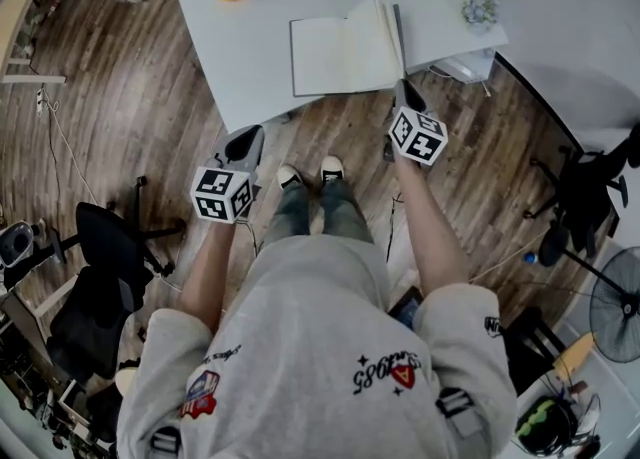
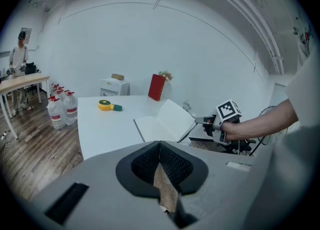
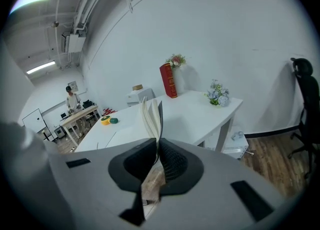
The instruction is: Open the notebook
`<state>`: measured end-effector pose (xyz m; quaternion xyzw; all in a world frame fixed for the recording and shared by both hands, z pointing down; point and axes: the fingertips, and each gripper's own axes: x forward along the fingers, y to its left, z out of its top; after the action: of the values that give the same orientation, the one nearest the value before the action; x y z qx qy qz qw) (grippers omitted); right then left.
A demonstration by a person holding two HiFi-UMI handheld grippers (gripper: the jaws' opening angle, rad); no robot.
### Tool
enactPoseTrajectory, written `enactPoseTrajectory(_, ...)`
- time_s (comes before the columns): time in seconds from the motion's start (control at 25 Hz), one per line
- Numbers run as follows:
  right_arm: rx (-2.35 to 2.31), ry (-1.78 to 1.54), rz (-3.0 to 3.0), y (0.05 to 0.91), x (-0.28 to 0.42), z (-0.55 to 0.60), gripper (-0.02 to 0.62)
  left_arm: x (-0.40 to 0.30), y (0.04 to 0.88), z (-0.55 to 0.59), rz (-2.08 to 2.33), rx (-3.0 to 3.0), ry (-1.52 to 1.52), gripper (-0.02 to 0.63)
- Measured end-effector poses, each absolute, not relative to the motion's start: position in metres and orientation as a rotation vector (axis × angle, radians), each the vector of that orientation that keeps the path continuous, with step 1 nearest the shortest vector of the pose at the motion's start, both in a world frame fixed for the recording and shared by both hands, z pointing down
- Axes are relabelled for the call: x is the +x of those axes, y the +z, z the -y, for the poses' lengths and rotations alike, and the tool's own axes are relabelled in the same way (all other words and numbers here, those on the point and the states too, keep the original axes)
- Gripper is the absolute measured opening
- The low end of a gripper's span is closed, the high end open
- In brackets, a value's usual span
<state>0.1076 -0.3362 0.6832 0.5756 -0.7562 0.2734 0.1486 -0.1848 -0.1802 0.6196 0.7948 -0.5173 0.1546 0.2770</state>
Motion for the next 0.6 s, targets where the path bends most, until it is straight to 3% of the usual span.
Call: enactPoseTrajectory(0.6, 1.662, 0.917, 2.052, 0.725, 0.145, 0.376, 0.032, -0.180, 0.631, 0.205, 1.393, 2.100, 0.444, 0.005)
